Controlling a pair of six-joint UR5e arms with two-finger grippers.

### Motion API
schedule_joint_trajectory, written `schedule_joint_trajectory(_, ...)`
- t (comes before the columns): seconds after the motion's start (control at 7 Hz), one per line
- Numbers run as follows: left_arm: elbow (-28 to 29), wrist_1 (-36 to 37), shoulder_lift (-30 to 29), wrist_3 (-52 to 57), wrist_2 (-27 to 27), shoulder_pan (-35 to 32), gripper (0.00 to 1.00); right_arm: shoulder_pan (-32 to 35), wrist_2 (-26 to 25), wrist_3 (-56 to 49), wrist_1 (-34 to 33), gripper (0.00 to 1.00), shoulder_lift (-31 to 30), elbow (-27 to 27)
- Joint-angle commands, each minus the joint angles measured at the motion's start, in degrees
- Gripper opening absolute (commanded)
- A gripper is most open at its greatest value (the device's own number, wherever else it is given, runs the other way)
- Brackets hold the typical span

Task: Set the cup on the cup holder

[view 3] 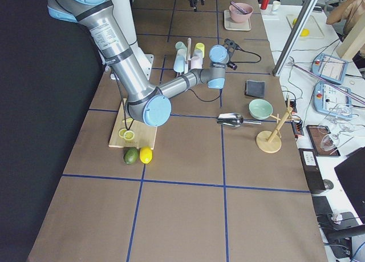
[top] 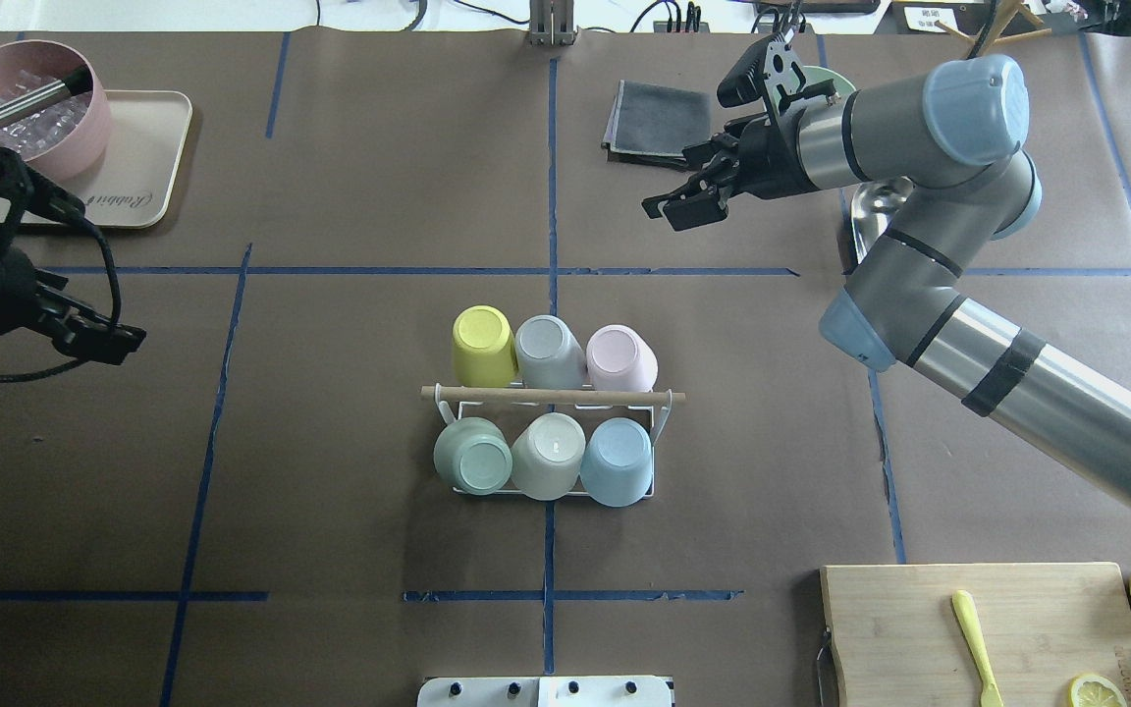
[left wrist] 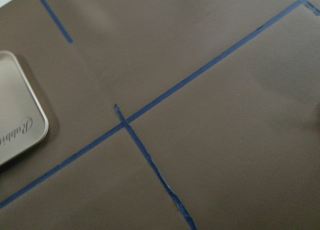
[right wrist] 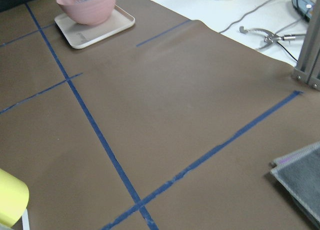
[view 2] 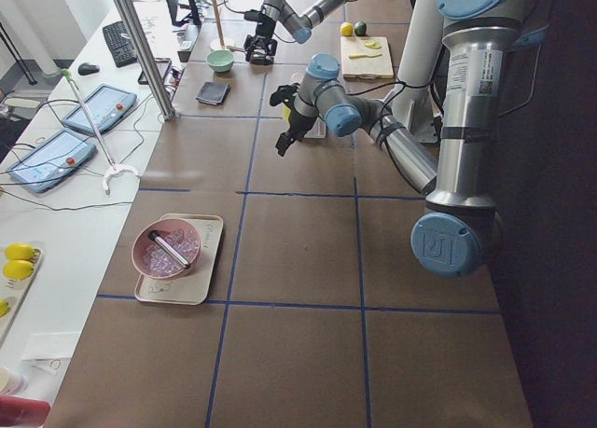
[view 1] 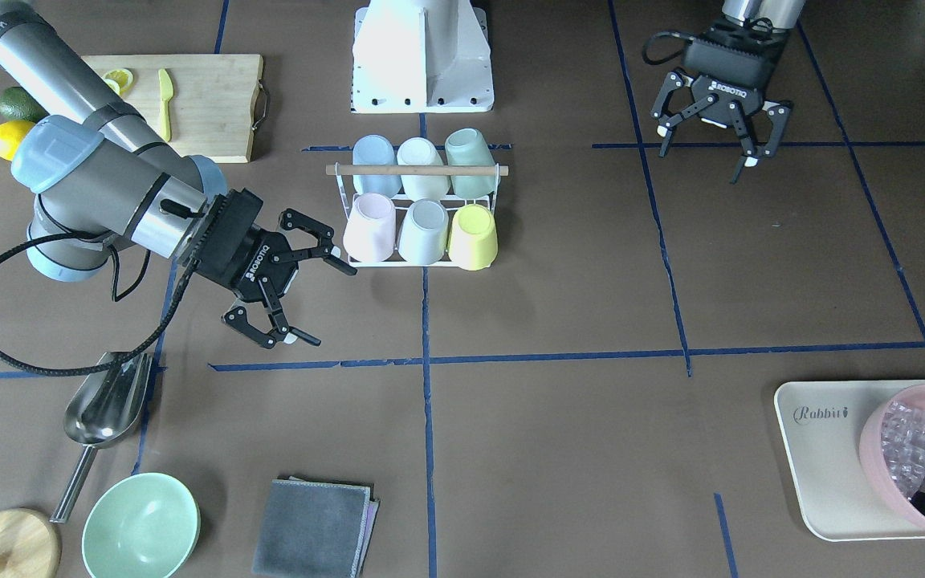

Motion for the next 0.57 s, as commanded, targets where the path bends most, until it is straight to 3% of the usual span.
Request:
schedule_joint_trajectory(0.0, 3.5, 7.2, -1.0, 0.3, -8.4, -8.9, 1.0, 1.5, 1.4, -0.2, -16.0, 1.0, 0.0, 1.9)
schedule_joint_trajectory(0.43, 12.2, 11.1, -0.4, 0.3, -12.5, -14.2, 1.0, 2.1, 1.2, -0.3, -38.4, 1.0, 0.0, 2.7)
